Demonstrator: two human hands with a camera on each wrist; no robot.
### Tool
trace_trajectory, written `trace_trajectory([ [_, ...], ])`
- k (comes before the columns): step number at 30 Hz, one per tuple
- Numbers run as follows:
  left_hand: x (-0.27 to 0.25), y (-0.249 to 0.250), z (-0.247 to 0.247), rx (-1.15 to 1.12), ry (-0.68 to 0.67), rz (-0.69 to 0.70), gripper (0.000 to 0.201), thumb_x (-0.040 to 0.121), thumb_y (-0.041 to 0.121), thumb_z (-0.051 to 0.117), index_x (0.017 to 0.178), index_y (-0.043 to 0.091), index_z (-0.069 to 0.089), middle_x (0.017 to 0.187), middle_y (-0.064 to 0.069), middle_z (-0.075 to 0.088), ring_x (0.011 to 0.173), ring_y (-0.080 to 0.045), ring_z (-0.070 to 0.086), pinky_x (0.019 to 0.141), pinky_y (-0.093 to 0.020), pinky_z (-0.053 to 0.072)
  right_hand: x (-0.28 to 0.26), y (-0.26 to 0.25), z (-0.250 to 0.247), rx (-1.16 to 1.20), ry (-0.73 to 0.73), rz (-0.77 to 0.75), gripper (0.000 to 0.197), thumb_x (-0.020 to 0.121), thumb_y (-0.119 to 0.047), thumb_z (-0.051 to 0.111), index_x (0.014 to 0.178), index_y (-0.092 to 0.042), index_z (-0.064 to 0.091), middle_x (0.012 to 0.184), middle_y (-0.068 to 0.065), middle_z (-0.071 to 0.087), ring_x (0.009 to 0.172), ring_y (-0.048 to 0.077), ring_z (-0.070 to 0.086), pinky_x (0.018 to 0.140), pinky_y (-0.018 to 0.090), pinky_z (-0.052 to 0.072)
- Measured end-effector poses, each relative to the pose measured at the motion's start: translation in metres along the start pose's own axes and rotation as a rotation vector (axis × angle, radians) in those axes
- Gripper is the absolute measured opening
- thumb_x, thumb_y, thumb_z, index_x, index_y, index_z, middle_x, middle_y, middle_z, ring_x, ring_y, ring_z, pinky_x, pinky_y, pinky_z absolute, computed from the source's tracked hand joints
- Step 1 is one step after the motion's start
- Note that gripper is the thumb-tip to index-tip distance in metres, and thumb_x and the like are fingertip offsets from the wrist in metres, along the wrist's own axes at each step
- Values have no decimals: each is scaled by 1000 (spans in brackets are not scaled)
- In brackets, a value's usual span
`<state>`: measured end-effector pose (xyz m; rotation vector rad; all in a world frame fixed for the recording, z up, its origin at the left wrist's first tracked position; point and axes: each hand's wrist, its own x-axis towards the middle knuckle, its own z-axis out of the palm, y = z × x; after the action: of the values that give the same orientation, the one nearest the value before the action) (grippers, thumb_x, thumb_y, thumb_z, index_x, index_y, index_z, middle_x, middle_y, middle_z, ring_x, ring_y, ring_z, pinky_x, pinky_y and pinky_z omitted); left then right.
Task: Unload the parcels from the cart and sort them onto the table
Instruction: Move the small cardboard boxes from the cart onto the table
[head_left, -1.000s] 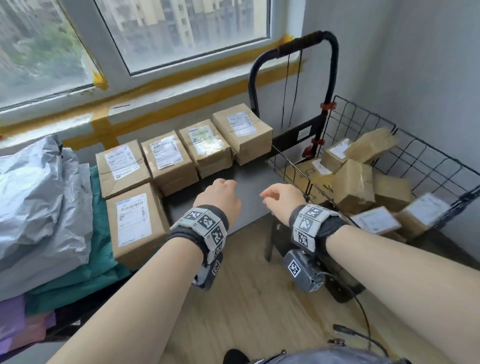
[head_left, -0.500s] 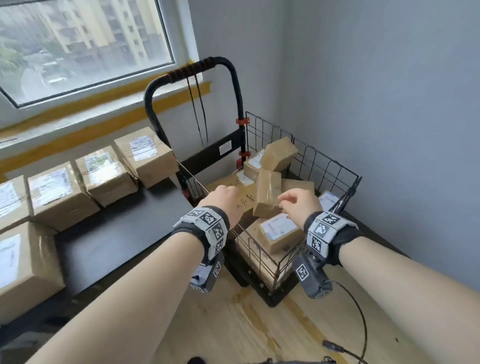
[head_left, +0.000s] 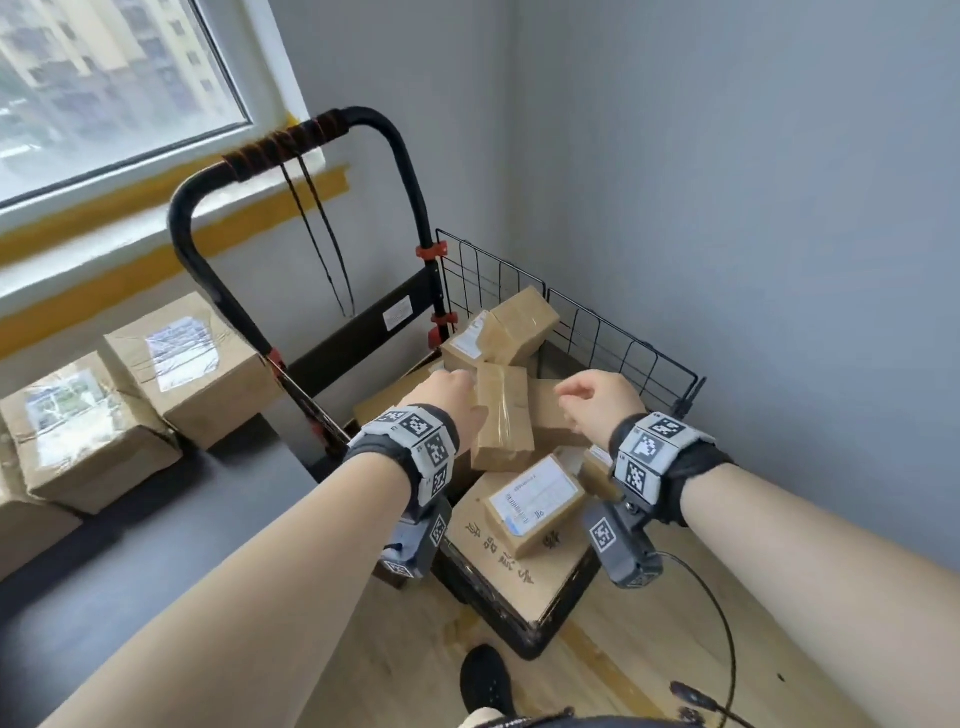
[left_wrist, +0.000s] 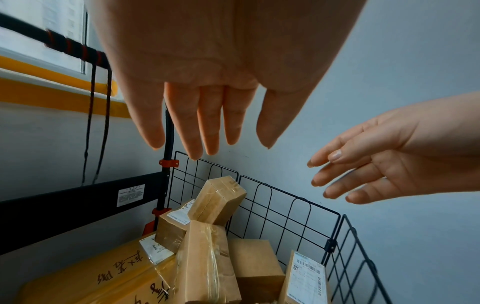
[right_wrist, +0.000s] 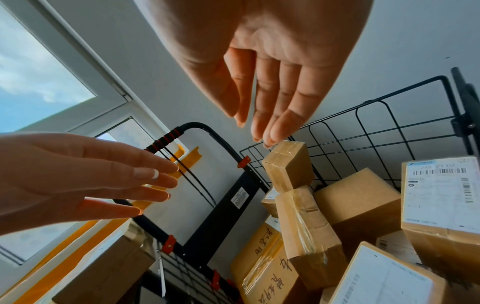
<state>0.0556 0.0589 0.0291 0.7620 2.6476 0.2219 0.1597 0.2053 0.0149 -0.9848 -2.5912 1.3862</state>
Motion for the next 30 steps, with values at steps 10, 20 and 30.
trace_trajectory([
  [10, 90, -15, 32, -88, -181, -73, 44, 94, 27, 48, 136, 16, 45, 129, -8, 54, 111, -25, 57, 85, -32, 48, 98, 29, 28, 47, -132, 243, 25, 93, -6, 47, 111, -8, 64, 112, 12, 65, 88, 21, 64, 81, 32, 56],
  [20, 167, -24, 101, -258, -305, -423, 46, 93, 28, 51, 134, 11, 44, 133, -11, 50, 112, -26, 55, 78, -29, 42, 198, 70, 84, -18, -454, 408, 39, 93, -3, 46, 129, 10, 46, 129, 29, 52, 111, 42, 57, 97, 49, 47],
  [30, 209, -33, 167, -362, -343, -689, 77, 79, 40, 70, 137, 9, 31, 131, -13, 48, 113, -28, 53, 93, -37, 47, 239, 112, 142, 85, -673, 411, 42, 87, 10, 35, 121, -1, 57, 95, 17, 63, 91, 35, 61, 86, 48, 53],
])
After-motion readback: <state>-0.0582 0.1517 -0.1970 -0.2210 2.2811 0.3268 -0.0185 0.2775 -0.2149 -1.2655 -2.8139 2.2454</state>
